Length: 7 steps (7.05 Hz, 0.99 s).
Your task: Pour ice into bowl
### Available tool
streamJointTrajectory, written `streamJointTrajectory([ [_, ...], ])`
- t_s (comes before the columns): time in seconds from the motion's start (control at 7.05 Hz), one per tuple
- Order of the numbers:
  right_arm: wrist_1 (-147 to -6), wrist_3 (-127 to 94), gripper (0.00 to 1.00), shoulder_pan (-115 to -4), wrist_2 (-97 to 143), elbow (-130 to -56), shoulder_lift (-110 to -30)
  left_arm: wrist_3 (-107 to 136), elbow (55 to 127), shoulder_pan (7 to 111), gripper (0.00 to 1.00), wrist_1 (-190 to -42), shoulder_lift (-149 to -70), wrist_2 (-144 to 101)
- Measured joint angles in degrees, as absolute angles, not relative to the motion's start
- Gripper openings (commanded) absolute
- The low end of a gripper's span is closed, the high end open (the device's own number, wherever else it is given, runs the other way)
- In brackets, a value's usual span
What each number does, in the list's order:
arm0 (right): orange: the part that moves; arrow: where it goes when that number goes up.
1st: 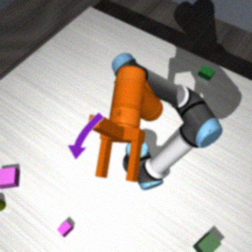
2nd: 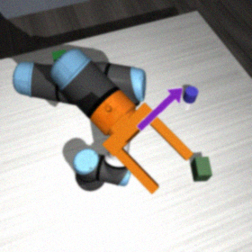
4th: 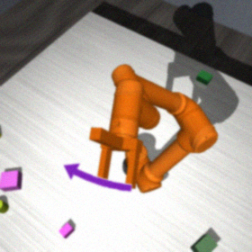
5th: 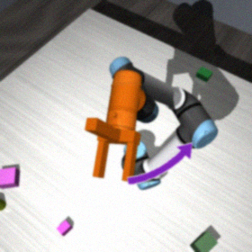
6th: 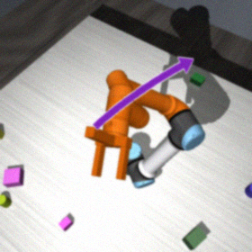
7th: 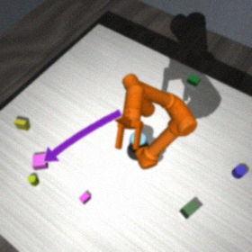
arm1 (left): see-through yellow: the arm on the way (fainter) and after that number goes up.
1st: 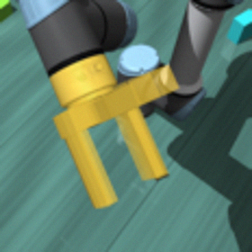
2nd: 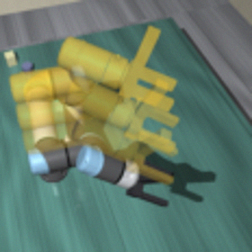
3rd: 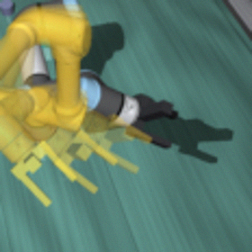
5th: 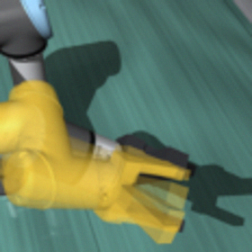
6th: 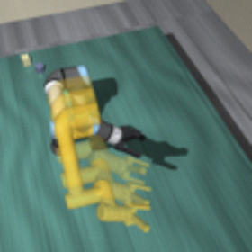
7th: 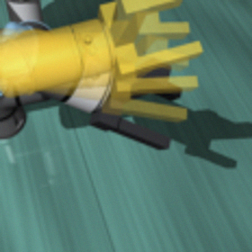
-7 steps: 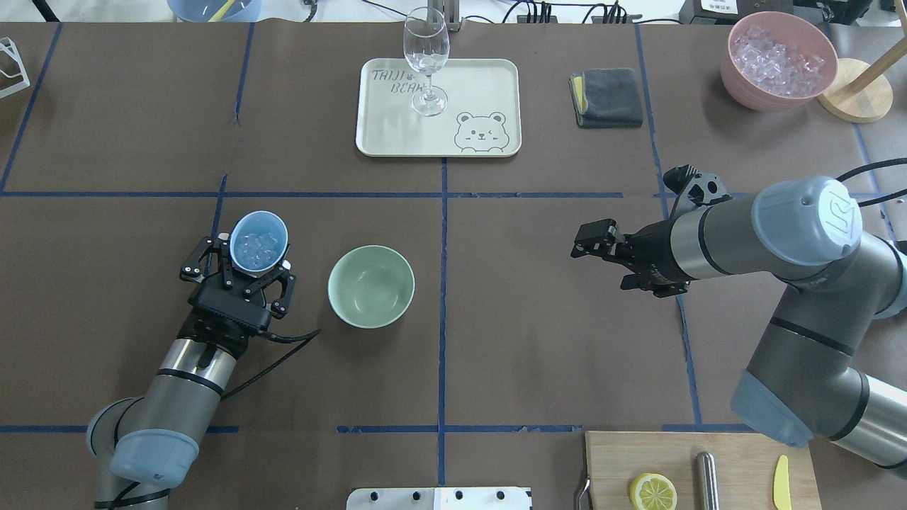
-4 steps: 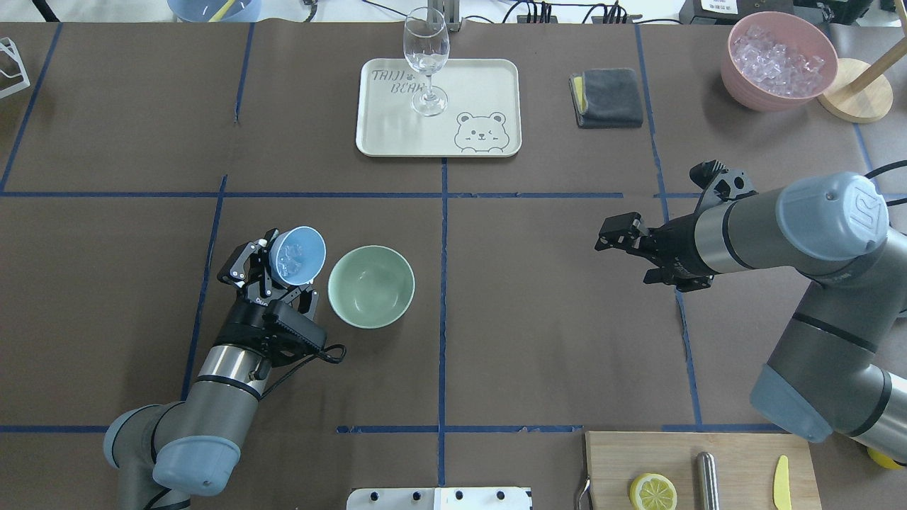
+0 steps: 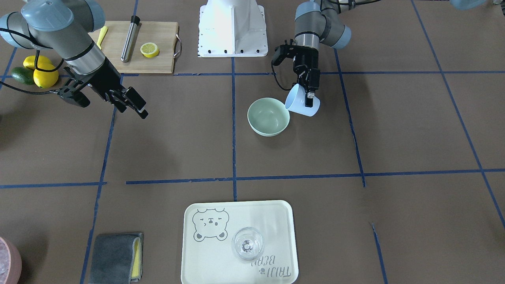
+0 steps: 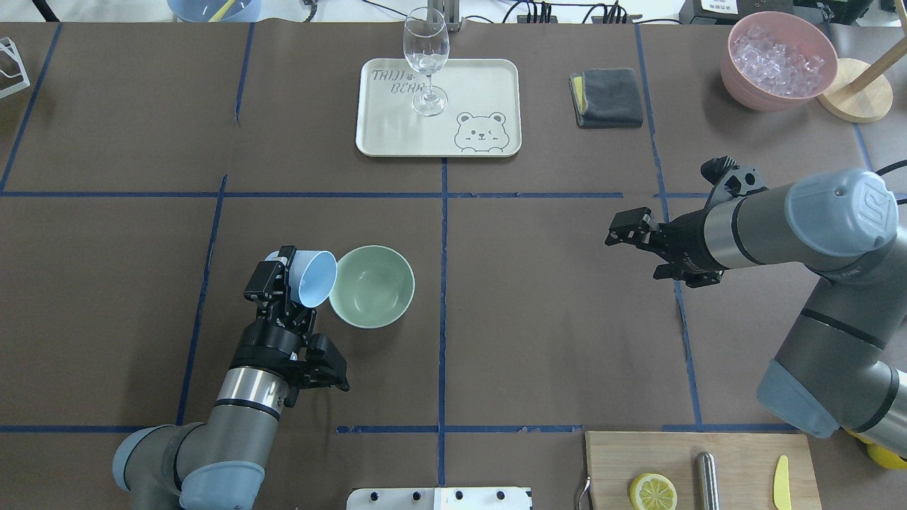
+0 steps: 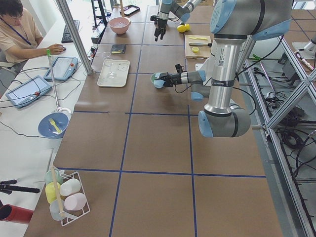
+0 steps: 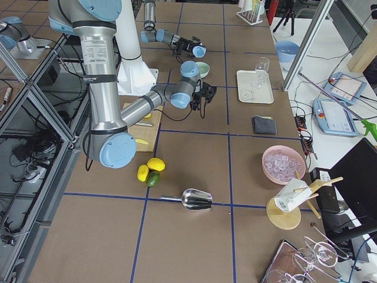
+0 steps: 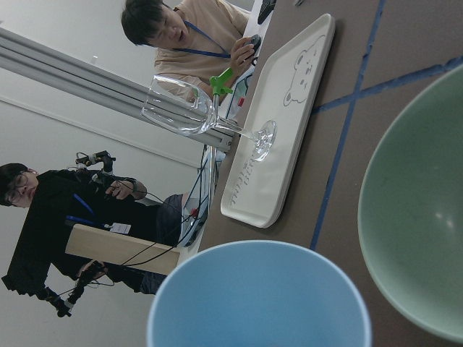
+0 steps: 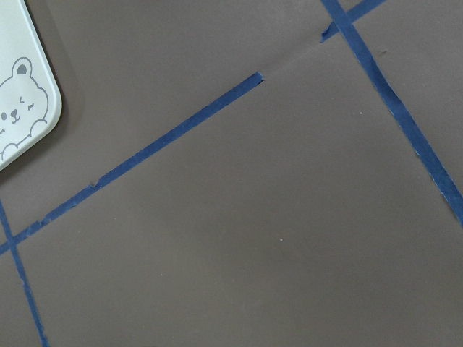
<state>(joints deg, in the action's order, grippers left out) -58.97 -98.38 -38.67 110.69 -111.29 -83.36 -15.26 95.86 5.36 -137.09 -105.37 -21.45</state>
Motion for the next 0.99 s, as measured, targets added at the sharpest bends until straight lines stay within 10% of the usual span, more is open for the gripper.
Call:
streamJointTrajectory([
  [0.99, -59.00, -98.44, 1.00, -40.56, 111.00, -111.26, -83.86, -24.46, 98.03, 4.25, 0.00, -103.76, -112.94, -20.87],
])
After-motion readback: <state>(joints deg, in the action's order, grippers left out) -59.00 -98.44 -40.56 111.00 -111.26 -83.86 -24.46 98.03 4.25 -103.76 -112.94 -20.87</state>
